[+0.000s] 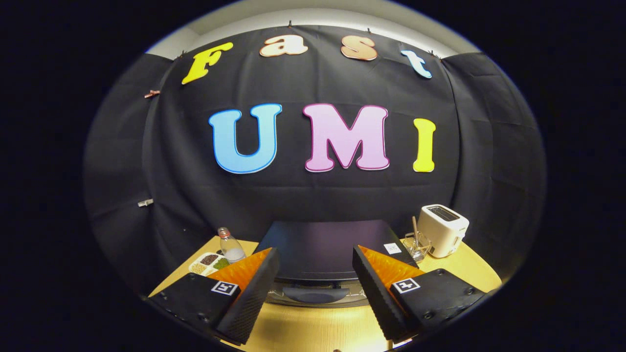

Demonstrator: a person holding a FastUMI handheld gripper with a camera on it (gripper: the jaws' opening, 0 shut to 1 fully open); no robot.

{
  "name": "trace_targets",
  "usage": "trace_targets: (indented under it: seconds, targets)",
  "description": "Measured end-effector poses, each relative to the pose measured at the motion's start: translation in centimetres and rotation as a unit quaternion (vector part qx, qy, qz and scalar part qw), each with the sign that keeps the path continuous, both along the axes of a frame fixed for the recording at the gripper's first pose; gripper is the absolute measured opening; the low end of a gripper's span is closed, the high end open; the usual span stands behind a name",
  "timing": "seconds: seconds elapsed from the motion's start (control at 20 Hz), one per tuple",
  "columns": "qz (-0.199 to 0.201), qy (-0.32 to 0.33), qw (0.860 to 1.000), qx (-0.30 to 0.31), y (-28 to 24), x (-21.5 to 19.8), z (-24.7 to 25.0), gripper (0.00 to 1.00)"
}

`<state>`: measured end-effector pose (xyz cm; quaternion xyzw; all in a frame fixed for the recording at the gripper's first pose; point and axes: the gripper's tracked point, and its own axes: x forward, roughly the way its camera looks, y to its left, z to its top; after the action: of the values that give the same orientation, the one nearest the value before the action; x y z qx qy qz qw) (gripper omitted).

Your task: Open the toaster oven, put the food inside, and close the toaster oven door.

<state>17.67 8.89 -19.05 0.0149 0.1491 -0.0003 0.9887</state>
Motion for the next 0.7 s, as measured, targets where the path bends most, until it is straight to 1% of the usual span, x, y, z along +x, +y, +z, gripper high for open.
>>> trace_targets:
  seconds: [0.3, 0.7]
  targets:
    - [-0.015, 0.065, 0.998, 0.009, 0.1, 1.6, -6.6, 0.98]
    - [-0.027, 0.107, 0.994, -0.005, -0.1, 2.0, -11.0, 0.98]
